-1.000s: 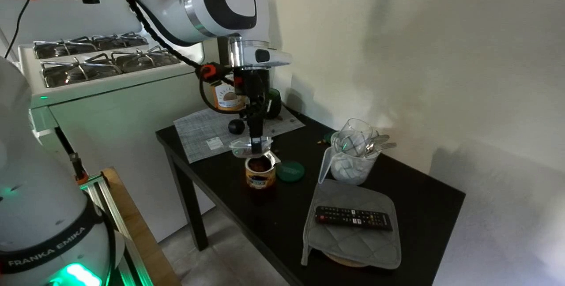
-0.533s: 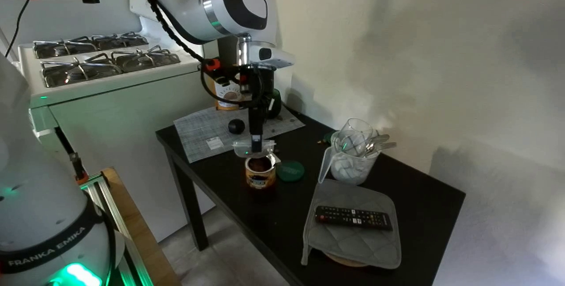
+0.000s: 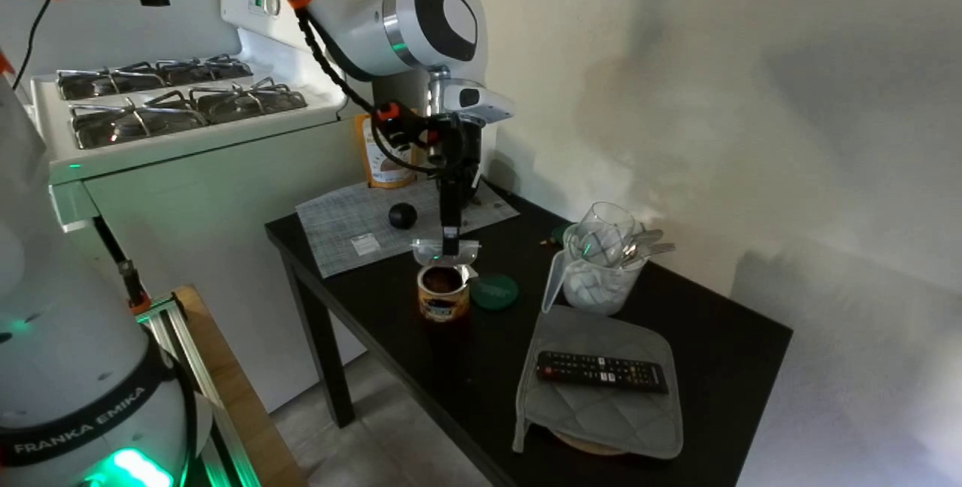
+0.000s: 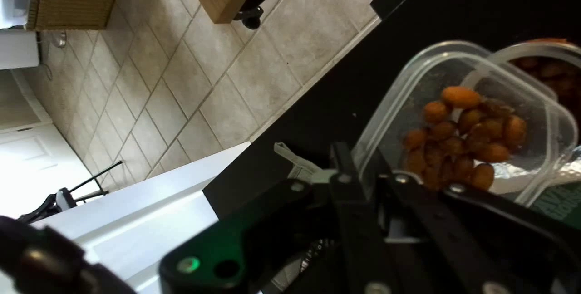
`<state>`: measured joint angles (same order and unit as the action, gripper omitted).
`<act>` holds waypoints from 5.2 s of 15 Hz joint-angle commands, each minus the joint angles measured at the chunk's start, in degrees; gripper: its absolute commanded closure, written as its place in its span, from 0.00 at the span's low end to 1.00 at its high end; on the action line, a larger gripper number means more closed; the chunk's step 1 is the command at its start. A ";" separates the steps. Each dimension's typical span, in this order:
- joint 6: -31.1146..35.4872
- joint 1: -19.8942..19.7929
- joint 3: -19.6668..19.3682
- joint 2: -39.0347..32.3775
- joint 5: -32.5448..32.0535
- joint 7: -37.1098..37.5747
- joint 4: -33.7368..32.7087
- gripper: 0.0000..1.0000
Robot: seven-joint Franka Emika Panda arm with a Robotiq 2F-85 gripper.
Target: Pick up the small square clear lunch box and pour all its contents into the yellow can
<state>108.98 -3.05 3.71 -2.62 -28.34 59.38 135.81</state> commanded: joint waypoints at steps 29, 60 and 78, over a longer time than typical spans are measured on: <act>-36.67 13.49 -1.29 -22.55 -12.02 3.40 -21.62 0.97; -52.94 20.00 0.88 -37.28 -22.29 1.08 -33.51 0.97; -58.96 19.78 1.37 -39.64 -23.76 -2.59 -33.37 0.97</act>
<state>52.20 16.99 4.77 -40.88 -50.40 58.75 103.32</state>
